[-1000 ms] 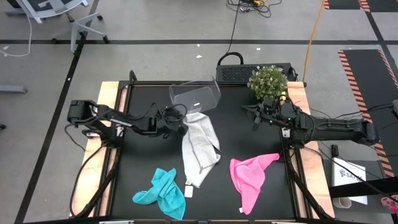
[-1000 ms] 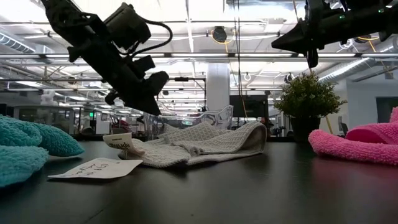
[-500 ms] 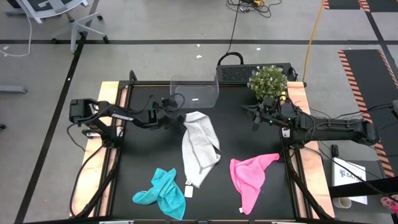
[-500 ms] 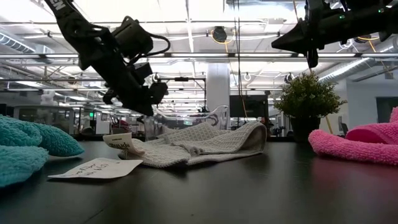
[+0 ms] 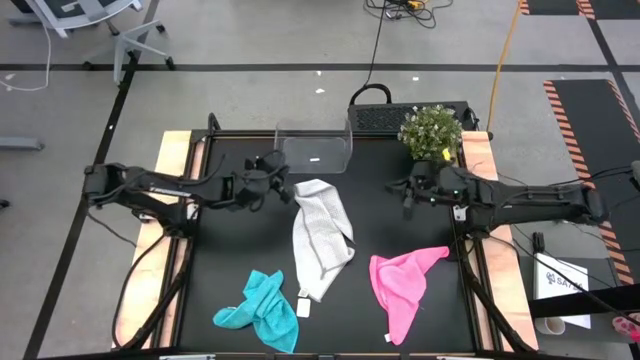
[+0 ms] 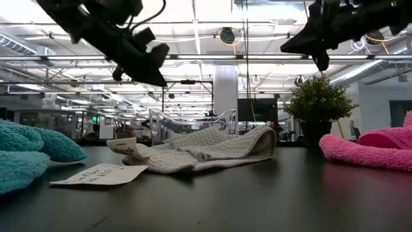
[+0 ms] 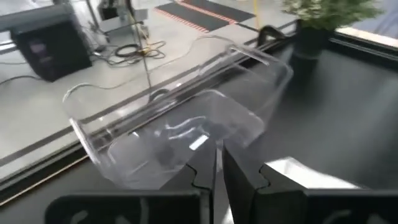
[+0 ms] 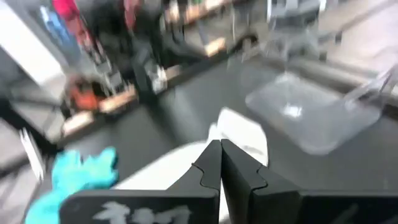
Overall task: Fold microfiber towels
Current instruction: Fold the gray microfiber cloth
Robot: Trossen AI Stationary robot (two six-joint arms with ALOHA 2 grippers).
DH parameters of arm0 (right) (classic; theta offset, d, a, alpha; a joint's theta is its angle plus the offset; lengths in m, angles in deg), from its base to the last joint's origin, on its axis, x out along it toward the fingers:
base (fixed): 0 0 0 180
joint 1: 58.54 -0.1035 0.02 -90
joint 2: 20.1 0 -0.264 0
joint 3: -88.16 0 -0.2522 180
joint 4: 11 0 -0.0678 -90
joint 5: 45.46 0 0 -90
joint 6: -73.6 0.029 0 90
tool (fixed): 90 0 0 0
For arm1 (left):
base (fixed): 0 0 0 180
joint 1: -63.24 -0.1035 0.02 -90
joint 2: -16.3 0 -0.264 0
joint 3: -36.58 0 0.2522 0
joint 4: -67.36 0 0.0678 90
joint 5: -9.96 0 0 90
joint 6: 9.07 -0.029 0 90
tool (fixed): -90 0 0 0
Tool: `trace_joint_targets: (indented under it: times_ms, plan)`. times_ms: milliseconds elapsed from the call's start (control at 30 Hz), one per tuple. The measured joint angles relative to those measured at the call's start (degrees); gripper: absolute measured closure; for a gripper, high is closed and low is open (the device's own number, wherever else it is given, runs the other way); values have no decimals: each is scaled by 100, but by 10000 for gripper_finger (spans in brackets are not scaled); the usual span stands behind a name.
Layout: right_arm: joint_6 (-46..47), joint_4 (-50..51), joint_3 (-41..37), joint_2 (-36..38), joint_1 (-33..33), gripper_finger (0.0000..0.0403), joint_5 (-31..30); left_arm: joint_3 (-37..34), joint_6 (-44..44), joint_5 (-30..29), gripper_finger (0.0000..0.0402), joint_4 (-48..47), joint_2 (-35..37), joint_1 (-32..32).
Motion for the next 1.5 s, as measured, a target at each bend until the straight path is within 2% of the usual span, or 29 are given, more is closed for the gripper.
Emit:
trace_joint_targets:
  times_ms: [167, 267, 333, 533, 633, 800, 900, 1133, 1267, 1400, 1500]
  plan:
    - [-326, 1333, 1194, -991, -443, 403, -20, -2, 299, -99, 371, -549, 105, 433]
    - [-629, 1873, 1719, -1647, -618, 403, -256, -2, 534, -99, 371, -759, 77, 608]
    - [-812, 1991, 1880, -2026, -674, 403, -479, -2, 782, -113, 371, -934, -6, 682]
    - [-740, 1771, 1899, -2810, -683, 403, -454, -13, 1198, -517, 371, -1085, -226, 765]
    - [-671, 1714, 1898, -2902, -681, 403, -455, 7, 820, -412, 371, -801, -517, 761]
    - [-601, 1633, 1897, -2794, -695, 403, -597, -3, -68, 365, 371, -437, -870, 761]
    - [-422, 1645, 1899, -2707, -754, 403, -594, 2, -81, 641, 371, -369, -916, 763]
    - [-65, 1647, 1928, -2803, -1276, 403, -299, -6, -73, 659, 371, -421, -841, 759]
    - [59, 1773, 2158, -3041, -1549, 403, -303, -9, 23, 1044, 371, -355, -836, 781]
    - [-32, 2075, 2427, -3284, -1596, 403, -492, -9, 72, 1694, 371, 293, -840, 1019]
    - [-184, 2136, 2481, -3337, -1520, 403, -612, -9, -275, 1848, 371, 743, -849, 1347]
